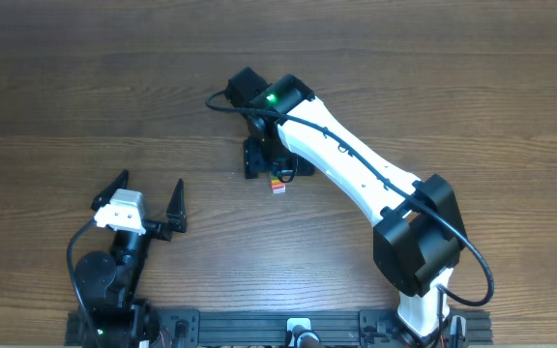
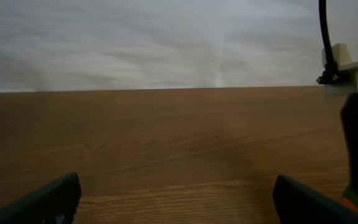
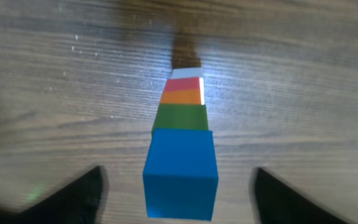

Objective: Stack Cubes

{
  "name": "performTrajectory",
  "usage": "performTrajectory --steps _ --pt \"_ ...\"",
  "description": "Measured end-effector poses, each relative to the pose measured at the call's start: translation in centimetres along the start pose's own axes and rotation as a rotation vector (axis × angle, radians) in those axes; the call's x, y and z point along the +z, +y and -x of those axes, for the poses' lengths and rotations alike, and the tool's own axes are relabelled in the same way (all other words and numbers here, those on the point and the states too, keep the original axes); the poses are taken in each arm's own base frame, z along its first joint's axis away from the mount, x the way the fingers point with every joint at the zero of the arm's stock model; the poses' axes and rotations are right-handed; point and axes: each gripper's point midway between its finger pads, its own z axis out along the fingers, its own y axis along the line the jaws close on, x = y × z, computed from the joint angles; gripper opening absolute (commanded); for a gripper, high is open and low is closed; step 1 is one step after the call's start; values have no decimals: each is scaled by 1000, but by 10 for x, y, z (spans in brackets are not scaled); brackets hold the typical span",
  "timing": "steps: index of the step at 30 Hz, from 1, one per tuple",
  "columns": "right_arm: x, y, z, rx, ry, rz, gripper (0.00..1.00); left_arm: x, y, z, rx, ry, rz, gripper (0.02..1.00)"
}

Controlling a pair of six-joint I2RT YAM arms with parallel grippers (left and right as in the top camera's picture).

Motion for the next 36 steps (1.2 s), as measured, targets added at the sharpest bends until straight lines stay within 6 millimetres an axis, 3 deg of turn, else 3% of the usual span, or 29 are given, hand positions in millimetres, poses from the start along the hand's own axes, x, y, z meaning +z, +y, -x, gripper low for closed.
performTrajectory --steps 5,10,12,15,20,24,27,31,36 --pt "-1 10 15 -14 -58 42 991 0 0 0 0 0 0 998" --pt "-6 12 54 -23 -189 92 991 0 0 0 0 0 0 998" --pt "-9 -6 72 5 -236 67 991 0 0 0 0 0 0 998" --pt "-16 -49 99 72 -285 14 989 0 0 0 0 0 0 998" --pt "-36 -136 136 172 -340 -60 993 0 0 0 0 0 0 998" --pt "-47 -193 141 216 -348 -117 991 0 0 0 0 0 0 998" --pt "-63 -217 141 221 -382 -147 991 0 0 0 0 0 0 998" --pt "-106 -226 132 202 -475 -164 993 0 0 0 0 0 0 998" --pt "-181 -223 107 178 -658 -146 991 0 0 0 0 0 0 998"
